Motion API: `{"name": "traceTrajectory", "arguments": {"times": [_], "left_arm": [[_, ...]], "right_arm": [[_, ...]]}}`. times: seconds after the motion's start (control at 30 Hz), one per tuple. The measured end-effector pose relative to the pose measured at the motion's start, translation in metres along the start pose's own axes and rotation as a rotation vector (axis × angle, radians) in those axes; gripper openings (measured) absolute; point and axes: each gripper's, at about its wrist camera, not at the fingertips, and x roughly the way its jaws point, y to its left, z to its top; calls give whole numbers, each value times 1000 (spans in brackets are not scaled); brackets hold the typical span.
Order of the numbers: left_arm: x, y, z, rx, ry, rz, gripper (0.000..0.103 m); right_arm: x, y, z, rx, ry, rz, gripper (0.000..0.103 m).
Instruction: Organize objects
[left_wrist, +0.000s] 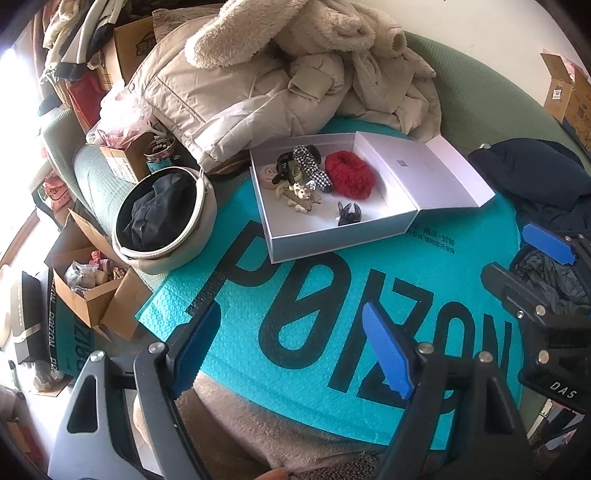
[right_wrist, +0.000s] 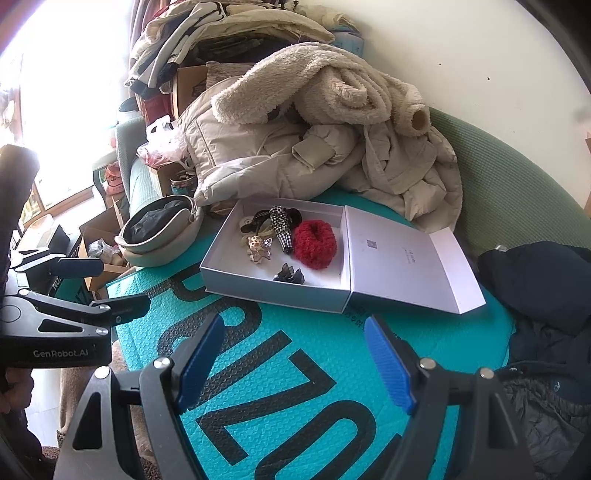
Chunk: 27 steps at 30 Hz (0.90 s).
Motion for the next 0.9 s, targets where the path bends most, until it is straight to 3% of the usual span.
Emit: {"name": "traceTrajectory", "arguments": {"times": [0.13, 0.9], "left_arm": [[-3, 0, -1, 2, -17, 33, 78], [-15, 1, -7, -3, -24, 38, 78]], "right_arm": [[0, 1, 0, 0, 3, 1, 79], [-5, 3, -4, -4, -4, 0, 79]]}}
